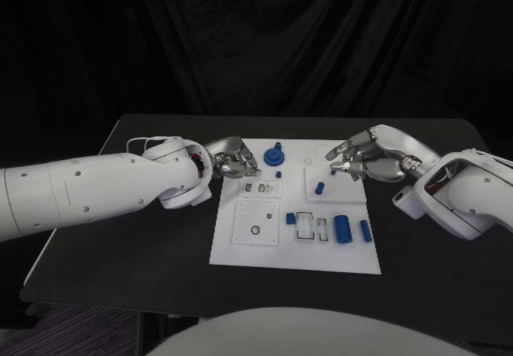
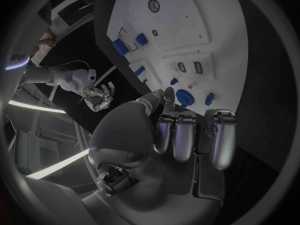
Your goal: Assemble the parts on the task board
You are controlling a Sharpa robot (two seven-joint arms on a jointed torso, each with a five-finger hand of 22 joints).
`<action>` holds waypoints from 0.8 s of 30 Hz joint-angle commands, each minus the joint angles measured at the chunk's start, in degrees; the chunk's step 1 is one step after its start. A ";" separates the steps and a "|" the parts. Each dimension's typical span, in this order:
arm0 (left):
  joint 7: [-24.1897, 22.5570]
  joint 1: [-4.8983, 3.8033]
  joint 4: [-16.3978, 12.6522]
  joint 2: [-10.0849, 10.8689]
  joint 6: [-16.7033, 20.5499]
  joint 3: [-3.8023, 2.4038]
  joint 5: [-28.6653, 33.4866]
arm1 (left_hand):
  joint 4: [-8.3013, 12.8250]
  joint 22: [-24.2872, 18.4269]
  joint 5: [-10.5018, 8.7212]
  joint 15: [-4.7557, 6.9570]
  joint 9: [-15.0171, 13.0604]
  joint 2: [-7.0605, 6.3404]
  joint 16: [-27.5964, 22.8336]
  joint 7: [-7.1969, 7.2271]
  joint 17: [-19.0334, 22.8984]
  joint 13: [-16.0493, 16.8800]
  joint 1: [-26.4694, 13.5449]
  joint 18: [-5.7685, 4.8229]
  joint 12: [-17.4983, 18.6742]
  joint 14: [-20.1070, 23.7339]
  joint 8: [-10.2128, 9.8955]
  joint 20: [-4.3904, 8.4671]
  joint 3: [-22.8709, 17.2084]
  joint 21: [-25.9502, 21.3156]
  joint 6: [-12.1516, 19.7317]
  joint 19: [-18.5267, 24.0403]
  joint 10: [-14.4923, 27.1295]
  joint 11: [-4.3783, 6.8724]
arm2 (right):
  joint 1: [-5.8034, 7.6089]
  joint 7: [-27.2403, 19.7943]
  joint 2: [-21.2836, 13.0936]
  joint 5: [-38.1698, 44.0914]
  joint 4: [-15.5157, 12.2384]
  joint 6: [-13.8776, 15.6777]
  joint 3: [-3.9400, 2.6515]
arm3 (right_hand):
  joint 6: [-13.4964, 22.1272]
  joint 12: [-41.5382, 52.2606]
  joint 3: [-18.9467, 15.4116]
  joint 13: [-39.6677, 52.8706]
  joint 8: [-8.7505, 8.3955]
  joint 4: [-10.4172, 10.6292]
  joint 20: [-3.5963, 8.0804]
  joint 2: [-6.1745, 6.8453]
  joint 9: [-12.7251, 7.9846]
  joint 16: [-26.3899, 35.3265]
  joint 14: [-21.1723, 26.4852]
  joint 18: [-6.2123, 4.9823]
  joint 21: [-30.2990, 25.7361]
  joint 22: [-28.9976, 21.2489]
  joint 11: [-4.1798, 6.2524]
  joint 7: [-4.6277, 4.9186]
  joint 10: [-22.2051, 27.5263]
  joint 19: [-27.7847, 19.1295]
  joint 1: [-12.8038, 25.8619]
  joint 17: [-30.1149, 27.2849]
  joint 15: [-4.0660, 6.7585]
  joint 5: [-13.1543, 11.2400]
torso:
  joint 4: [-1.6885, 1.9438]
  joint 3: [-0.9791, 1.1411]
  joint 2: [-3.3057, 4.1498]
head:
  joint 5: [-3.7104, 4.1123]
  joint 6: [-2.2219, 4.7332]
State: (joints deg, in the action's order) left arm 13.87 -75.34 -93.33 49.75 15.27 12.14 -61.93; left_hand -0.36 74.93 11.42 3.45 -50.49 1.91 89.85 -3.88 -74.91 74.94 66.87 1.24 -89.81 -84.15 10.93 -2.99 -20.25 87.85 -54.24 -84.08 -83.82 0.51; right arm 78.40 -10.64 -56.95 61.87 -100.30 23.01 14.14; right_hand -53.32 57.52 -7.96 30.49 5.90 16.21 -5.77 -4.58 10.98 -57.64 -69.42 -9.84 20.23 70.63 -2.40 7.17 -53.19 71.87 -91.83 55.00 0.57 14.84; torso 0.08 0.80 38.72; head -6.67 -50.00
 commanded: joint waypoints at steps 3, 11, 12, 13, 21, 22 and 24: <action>-4.72 0.03 -1.49 1.75 5.19 -0.04 0.11 | 0.64 11.80 -1.25 -0.42 -0.23 0.11 0.15 -0.03 -15.09 15.06 0.83 -0.26 -0.19 -5.85 0.11 -0.46 -0.21 0.30 0.31 -3.10 -6.18 -0.38 | 0.92 16.97 3.18 26.57 -2.35 -2.28 0.02 | -0.24 11.98 0.69 17.76 -0.55 -0.13 0.74 1.10 0.40 -13.67 -7.69 2.66 20.24 9.54 0.40 -0.15 -9.63 5.15 4.24 13.48 0.50 -1.13 | 0.18 -0.09 -0.09 | -0.72 0.00; -4.52 0.03 -1.76 3.10 5.27 -0.04 0.11 | 0.73 11.48 -1.41 -0.42 -0.27 0.20 0.15 -0.03 -15.09 15.06 0.94 -0.16 -0.19 -5.85 0.12 -0.46 -0.29 0.12 0.31 -2.82 -6.18 -0.37 | 0.50 28.49 8.66 39.82 -4.25 -10.54 0.02 | -0.54 25.39 3.09 42.16 -0.76 -0.98 1.54 3.08 2.29 -27.38 -16.38 5.96 47.08 14.30 1.10 -0.76 -24.66 11.13 7.57 28.18 1.31 1.01 | 0.72 -0.41 -0.04 | -0.42 0.00; -4.43 0.04 -1.75 3.22 5.25 -0.04 0.11 | 0.73 11.48 -1.41 -0.42 -0.27 0.20 0.15 -0.03 -15.09 15.06 0.94 -0.16 -0.19 -5.85 0.12 -0.46 -0.29 0.12 0.31 -2.82 -6.18 -0.37 | 0.38 29.50 9.23 40.74 -4.31 -11.40 0.02 | -0.47 26.17 3.32 43.83 -0.83 -1.07 1.60 3.27 2.44 -28.21 -17.04 6.22 49.07 14.65 1.19 -0.81 -25.82 11.56 7.97 29.21 1.36 1.24 | 0.74 -0.39 -0.03 | -0.36 0.00; -4.33 0.04 -1.74 3.34 5.20 -0.04 0.11 | 0.74 11.28 -1.42 -0.42 -0.27 0.21 0.15 -0.04 -15.09 15.06 0.95 -0.10 -0.19 -5.85 0.12 -0.46 -0.30 0.00 0.32 -2.65 -6.18 -0.37 | 0.22 30.64 9.91 41.72 -4.36 -12.49 0.01 | -0.36 27.21 3.95 46.24 -0.96 -1.39 1.66 3.73 2.87 -29.36 -17.95 6.53 51.83 15.06 1.18 -0.83 -27.40 11.94 8.86 30.69 1.39 1.17 | 0.81 -0.43 -0.01 | -0.26 0.00; -3.86 0.06 -1.36 3.54 4.55 -0.03 0.11 | 0.64 11.03 -1.56 -0.43 -0.29 0.23 0.15 -0.12 -15.09 15.06 0.84 -0.03 -0.19 -5.85 0.09 -0.47 -0.26 -0.15 0.38 -2.43 -6.18 -0.42 | -1.68 36.02 13.70 45.10 -3.90 -19.46 0.01 | 0.39 27.87 4.56 48.19 -1.30 -1.41 1.48 4.59 3.70 -29.79 -18.24 6.55 53.38 15.07 0.98 -0.62 -28.52 11.43 11.72 31.23 1.23 0.13 | 0.91 -0.79 0.34 | -0.24 0.00; -3.84 0.07 -1.31 3.54 4.46 -0.03 0.11 | 0.64 11.03 -1.56 -0.43 -0.29 0.23 0.15 -0.12 -15.09 15.06 0.84 -0.03 -0.19 -5.85 0.09 -0.47 -0.26 -0.15 0.38 -2.43 -6.18 -0.42 | -2.00 36.48 14.10 45.53 -3.79 -20.29 0.01 | 0.34 28.15 4.57 48.87 -1.20 -1.38 1.45 4.76 3.98 -30.00 -18.42 6.61 53.91 15.15 0.98 -0.64 -28.98 11.49 12.35 31.51 1.23 -0.14 | 0.95 -0.84 0.38 | -0.26 0.00; -3.79 0.10 -1.24 3.52 4.26 -0.03 0.11 | 0.58 11.01 -1.61 -0.45 -0.30 0.26 0.15 -0.15 -15.09 15.06 0.77 -0.02 -0.19 -5.85 0.07 -0.48 -0.24 -0.17 0.42 -2.40 -6.18 -0.45 | -2.48 37.10 14.65 46.05 -3.61 -21.42 0.01 | 0.10 28.89 4.61 50.63 -0.79 -1.34 1.43 5.14 4.88 -30.54 -18.89 6.75 55.16 15.35 1.10 -0.75 -30.18 11.66 13.88 32.27 1.31 -0.55 | 1.04 -1.00 0.48 | -0.19 0.00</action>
State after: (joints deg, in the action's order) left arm 10.88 -75.33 -94.54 53.34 19.35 12.15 -61.93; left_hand 0.01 74.92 9.98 3.26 -50.69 2.21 89.85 -3.88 -74.91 74.93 67.17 1.24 -89.80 -83.95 10.93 -2.99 -20.50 87.84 -54.25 -84.07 -83.97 0.36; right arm 76.20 21.56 -42.49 103.95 -103.98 6.74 14.17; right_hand -53.22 77.56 -3.61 55.54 4.86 14.86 -4.18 0.49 15.57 -87.98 -83.99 -3.97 75.02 74.94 -4.15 6.56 -80.14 83.56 -78.44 74.94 1.66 14.56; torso 0.98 0.06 39.01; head -6.88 -50.00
